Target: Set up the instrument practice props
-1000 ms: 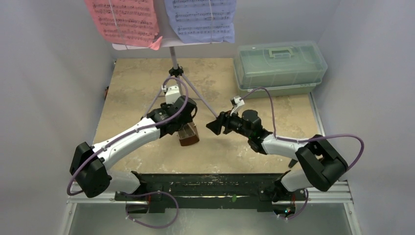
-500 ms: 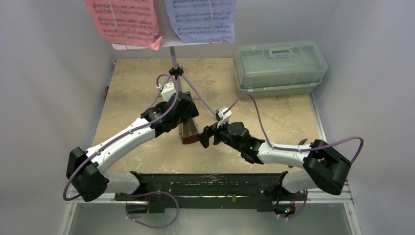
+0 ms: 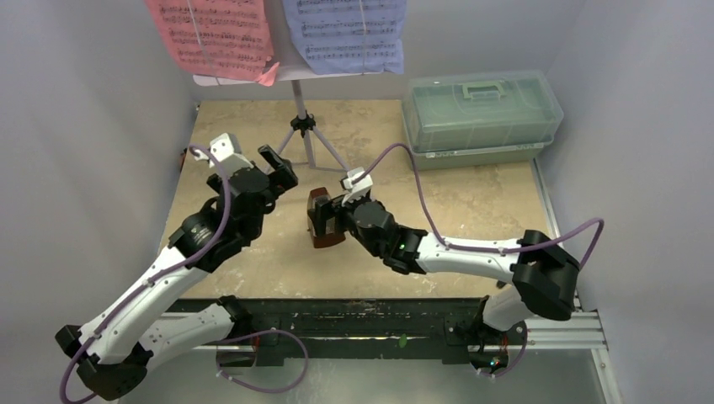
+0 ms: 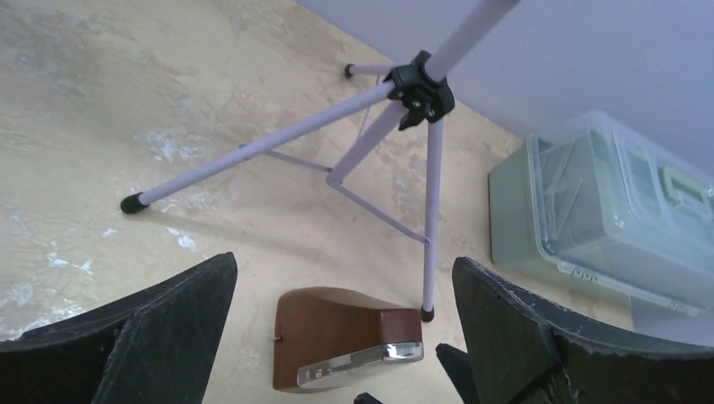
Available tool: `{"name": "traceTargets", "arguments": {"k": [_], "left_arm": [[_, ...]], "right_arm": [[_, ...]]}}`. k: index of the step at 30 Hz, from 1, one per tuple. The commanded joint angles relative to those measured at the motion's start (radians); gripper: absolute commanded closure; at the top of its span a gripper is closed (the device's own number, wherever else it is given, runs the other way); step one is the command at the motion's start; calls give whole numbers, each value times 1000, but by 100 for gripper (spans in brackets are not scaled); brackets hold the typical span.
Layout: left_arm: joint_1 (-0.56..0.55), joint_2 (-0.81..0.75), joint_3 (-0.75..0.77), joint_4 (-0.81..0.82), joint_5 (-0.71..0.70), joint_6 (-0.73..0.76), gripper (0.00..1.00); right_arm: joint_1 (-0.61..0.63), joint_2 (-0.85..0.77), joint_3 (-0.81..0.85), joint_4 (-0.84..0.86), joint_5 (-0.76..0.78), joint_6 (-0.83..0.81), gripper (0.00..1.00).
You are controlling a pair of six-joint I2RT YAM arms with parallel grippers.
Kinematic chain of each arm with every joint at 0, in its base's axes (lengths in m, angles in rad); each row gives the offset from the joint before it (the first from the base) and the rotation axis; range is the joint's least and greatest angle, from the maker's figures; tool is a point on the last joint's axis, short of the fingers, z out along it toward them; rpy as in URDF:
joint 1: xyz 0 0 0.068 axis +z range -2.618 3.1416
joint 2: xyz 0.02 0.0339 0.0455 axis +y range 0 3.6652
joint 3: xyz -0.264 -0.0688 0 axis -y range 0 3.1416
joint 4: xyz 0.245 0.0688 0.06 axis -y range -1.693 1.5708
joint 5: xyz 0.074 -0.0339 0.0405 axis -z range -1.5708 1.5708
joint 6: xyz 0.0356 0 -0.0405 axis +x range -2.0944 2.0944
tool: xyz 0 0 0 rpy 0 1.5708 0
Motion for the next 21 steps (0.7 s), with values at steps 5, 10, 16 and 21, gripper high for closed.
{"name": "traceTargets", "arguments": {"k": [5, 10, 16, 21], "left_arm": [[3, -18, -40, -23, -125, 6, 0], [4, -6, -58, -8, -122, 14, 0], [2, 9, -74, 39, -100, 62, 0], [3, 30, -93, 59, -68, 93, 1]], "right_arm": [[67, 173, 185, -111, 215, -97, 2], [67, 202, 179, -64, 191, -143, 13], [66, 219, 175, -35, 126, -210, 50], [35, 159, 87, -2, 13, -262, 80]]}}
